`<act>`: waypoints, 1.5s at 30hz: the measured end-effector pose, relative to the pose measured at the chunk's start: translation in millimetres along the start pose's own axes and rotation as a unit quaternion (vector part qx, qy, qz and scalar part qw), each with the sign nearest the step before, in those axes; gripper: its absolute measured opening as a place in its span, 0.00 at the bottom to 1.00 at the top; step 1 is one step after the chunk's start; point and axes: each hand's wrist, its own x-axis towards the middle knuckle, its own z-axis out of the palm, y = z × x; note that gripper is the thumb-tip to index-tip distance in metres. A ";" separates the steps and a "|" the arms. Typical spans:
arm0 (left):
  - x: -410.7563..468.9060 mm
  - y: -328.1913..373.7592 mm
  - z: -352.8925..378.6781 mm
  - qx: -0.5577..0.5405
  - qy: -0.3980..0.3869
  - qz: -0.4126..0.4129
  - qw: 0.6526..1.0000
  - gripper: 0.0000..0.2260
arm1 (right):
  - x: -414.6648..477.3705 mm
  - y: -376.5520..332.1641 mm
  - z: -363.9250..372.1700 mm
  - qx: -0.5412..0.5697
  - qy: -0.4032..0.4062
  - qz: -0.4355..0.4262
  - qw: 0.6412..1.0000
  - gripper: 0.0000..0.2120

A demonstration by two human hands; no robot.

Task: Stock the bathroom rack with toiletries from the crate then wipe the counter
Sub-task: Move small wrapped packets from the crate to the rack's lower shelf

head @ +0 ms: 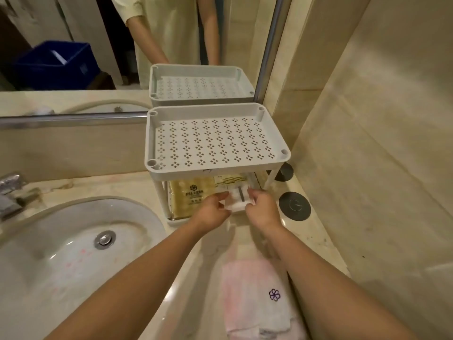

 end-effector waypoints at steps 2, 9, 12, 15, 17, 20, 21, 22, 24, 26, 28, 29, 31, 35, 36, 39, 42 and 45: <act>15.5 1.0 2.9 0.007 -0.016 -0.020 1.000 0.26 | 12.1 3.4 2.3 -0.031 -0.013 -0.008 0.999 0.25; 43.5 -2.0 13.7 0.002 -0.022 -0.068 0.997 0.31 | 39.1 13.6 13.3 -0.141 -0.048 -0.033 0.988 0.25; 47.3 -1.5 15.9 0.015 -0.024 -0.070 0.997 0.30 | 43.3 12.3 13.1 -0.196 -0.057 -0.032 0.978 0.26; 49.6 -0.9 20.2 0.035 -0.033 -0.068 0.997 0.28 | 41.0 14.9 13.7 -0.250 -0.058 -0.042 0.966 0.25; 50.6 -0.6 22.5 0.045 -0.032 -0.063 0.996 0.27 | 37.7 17.0 15.5 -0.285 -0.059 -0.045 0.956 0.25; 49.6 1.2 22.9 0.019 -0.026 -0.048 0.998 0.25 | 35.2 18.5 17.2 -0.301 -0.038 -0.041 0.952 0.24; 49.7 1.5 22.6 0.008 -0.025 -0.048 0.999 0.23 | 34.1 19.3 17.3 -0.304 -0.027 -0.045 0.951 0.23; 49.8 1.5 22.3 0.005 -0.027 -0.049 0.998 0.20 | 32.8 20.6 17.1 -0.309 -0.019 -0.052 0.949 0.22; 50.7 1.1 21.7 0.019 -0.033 -0.053 0.998 0.19 | 31.3 24.1 16.2 -0.310 -0.005 -0.065 0.949 0.19; 50.5 0.2 21.4 0.046 -0.038 -0.061 0.996 0.24 | 29.5 26.9 16.0 -0.299 -0.001 -0.076 0.951 0.17; 50.2 0.2 22.2 0.090 -0.036 -0.055 0.994 0.24 | 27.5 28.4 15.7 -0.307 -0.009 -0.094 0.947 0.16; 49.3 0.5 23.2 0.115 -0.035 -0.049 0.992 0.24 | 26.8 29.1 15.4 -0.317 -0.016 -0.100 0.943 0.16; 46.8 1.4 24.7 0.152 -0.034 -0.041 0.987 0.23 | 25.9 30.5 14.6 -0.336 -0.031 -0.096 0.936 0.17; 42.7 2.4 26.4 0.200 -0.035 -0.033 0.979 0.23 | 24.6 33.3 14.1 -0.354 -0.050 -0.080 0.931 0.19; 42.0 2.5 26.8 0.214 -0.033 -0.027 0.976 0.23 | 23.6 33.9 14.0 -0.350 -0.049 -0.080 0.932 0.20; 39.2 3.0 27.0 0.219 -0.021 -0.022 0.975 0.22 | 19.6 35.2 13.2 -0.328 -0.038 -0.081 0.941 0.20; 36.2 2.3 25.5 0.213 -0.020 -0.013 0.977 0.22 | 15.7 35.2 13.0 -0.331 -0.060 -0.078 0.939 0.21; 29.3 1.1 24.2 0.193 -0.032 -0.008 0.981 0.25 | 14.9 30.8 11.6 -0.350 -0.130 -0.070 0.925 0.25</act>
